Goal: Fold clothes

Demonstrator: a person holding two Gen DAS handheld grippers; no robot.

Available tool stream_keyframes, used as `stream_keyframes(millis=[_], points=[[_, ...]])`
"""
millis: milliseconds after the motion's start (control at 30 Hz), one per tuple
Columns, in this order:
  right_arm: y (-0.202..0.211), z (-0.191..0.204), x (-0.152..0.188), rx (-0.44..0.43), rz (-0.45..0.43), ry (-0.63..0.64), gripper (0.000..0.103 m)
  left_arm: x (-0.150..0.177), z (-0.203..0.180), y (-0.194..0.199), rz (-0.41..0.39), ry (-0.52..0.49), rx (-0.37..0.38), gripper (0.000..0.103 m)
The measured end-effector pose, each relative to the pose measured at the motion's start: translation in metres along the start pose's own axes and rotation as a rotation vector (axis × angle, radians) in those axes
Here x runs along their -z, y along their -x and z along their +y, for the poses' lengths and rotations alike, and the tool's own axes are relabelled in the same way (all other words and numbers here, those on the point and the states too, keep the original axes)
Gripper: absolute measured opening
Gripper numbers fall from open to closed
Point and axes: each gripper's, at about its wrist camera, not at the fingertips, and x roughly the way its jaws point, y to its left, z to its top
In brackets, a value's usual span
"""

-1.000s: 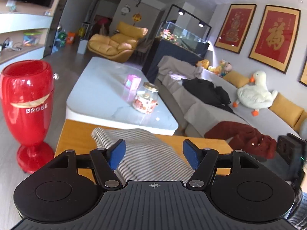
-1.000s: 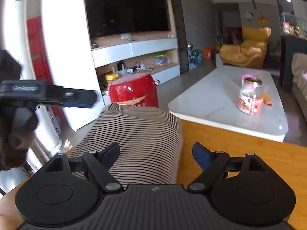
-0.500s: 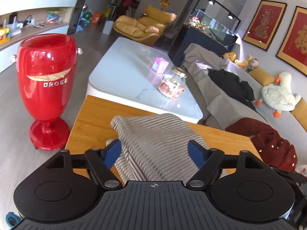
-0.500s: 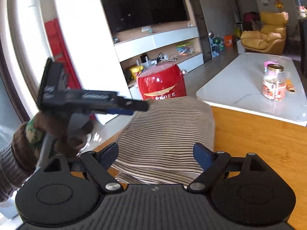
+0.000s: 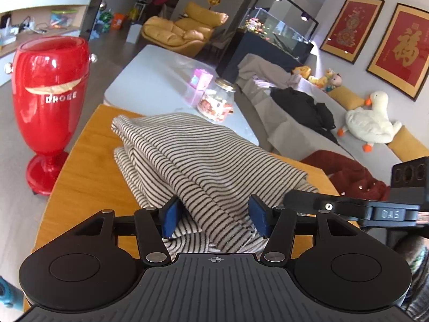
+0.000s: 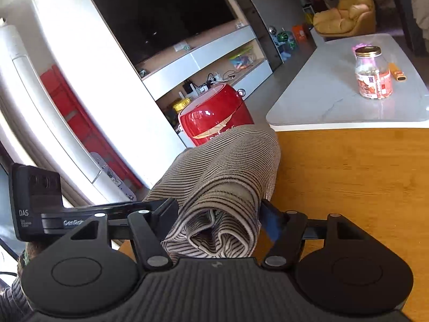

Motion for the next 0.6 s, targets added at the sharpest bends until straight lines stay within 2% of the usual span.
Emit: stream_keyframes(millis=[100,233,367,467,533,567,600], points=[[-0.018,-0.009,0.018,0.09,0.077,0.012,0.066,-0.002,0.0,-0.006,-0.002,-0.013,-0.02,0.052],[-0.014,-0.015,0.032,0.07,0.063,-0.028,0.066,0.002,-0.001,-0.005,-0.003,-0.026,-0.022,0.052],[-0.015,-0.004,0.031,0.094,0.071,0.037,0.066,0.001,-0.001,-0.003,0.002,-0.026,-0.03,0.052],[-0.003,0.004,0.028,0.103,0.057,0.095,0.067,-0.003,-0.001,0.013,-0.029,-0.001,-0.011,0.053],[0.009,0.003,0.023,0.099,0.025,0.087,0.078,-0.007,0.001,0.025,-0.06,0.022,0.015,0.056],[0.013,0.001,0.02,0.091,0.01,0.072,0.089,-0.008,0.001,0.027,-0.065,0.023,0.017,0.061],[0.014,-0.001,0.017,0.081,-0.003,0.051,0.092,-0.009,0.002,0.028,-0.067,0.023,0.017,0.063]])
